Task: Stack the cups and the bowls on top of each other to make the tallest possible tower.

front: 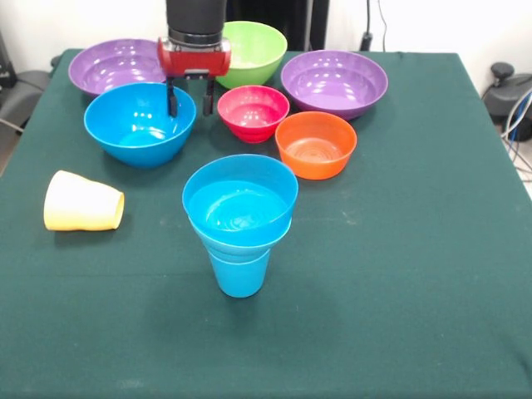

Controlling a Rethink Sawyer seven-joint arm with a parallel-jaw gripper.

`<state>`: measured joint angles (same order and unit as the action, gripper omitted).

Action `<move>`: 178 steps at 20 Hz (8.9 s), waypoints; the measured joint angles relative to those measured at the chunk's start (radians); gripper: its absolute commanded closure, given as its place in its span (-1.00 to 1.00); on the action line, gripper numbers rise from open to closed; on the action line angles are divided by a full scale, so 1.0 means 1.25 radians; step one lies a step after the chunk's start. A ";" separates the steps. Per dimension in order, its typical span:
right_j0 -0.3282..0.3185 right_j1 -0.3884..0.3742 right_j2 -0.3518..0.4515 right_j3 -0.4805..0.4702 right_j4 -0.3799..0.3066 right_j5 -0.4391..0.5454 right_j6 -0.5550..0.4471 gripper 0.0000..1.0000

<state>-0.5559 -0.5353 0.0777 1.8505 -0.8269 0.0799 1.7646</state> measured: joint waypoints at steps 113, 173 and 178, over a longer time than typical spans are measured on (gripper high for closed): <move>0.395 -0.368 -0.223 -0.070 0.091 0.125 0.013 1.00; 0.582 -0.047 -0.458 -0.387 0.276 0.203 0.116 1.00; 0.588 -0.040 -0.471 -0.387 0.298 0.203 0.116 1.00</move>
<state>0.1788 -0.5850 -0.5112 1.3664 -0.4541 0.3334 1.9092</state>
